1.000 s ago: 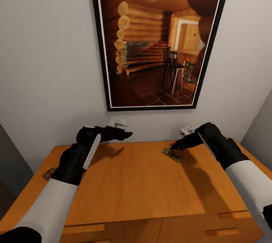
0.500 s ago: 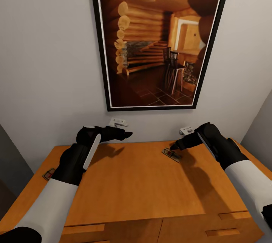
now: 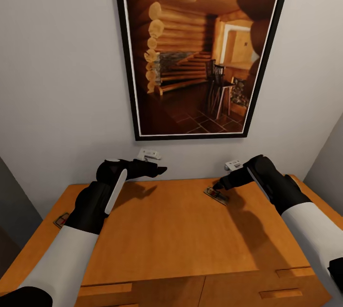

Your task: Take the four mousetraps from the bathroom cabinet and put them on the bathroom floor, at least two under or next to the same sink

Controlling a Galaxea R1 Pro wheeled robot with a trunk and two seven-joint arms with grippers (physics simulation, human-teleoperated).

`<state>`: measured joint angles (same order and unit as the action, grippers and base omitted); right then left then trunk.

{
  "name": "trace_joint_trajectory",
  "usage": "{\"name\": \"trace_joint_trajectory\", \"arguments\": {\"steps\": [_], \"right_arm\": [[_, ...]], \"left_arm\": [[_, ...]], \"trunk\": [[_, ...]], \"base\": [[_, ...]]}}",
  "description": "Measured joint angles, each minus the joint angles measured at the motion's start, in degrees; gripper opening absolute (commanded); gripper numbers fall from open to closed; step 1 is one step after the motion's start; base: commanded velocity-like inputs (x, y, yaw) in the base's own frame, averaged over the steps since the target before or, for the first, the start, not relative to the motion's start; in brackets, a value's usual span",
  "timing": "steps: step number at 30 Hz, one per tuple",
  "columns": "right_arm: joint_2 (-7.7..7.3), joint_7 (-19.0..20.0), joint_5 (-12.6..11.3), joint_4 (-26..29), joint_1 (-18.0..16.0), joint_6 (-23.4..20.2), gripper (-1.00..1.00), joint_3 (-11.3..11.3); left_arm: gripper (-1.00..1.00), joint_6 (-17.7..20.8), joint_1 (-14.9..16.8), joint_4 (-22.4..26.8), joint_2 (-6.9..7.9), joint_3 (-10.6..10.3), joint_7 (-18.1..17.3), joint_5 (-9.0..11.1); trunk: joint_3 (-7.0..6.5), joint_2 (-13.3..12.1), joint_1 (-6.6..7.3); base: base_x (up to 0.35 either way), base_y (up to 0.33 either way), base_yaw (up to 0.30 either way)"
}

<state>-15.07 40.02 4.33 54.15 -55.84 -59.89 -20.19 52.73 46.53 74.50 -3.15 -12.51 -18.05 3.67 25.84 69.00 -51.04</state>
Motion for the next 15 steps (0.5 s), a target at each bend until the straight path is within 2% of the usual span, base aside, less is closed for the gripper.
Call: {"name": "trace_joint_trajectory", "arguments": {"steps": [10, 15], "right_arm": [[0.15, -0.02, 0.05, 0.01, 0.00, 0.00, 1.00, -0.12], [0.15, 0.00, 0.04, 0.02, 0.01, 0.01, 1.00, -0.15]], "left_arm": [[1.00, 0.07, 0.00, 0.00, 0.00, 0.00, -0.04, 0.14], [1.00, 0.14, 0.00, 0.00, -0.02, 0.01, -0.06, 0.21]], "trunk": [[0.00, 0.00, 0.00], [0.00, -0.01, -0.01]], "base": [[-0.002, 0.000, 0.000], [-0.089, 0.000, 0.000]]}}
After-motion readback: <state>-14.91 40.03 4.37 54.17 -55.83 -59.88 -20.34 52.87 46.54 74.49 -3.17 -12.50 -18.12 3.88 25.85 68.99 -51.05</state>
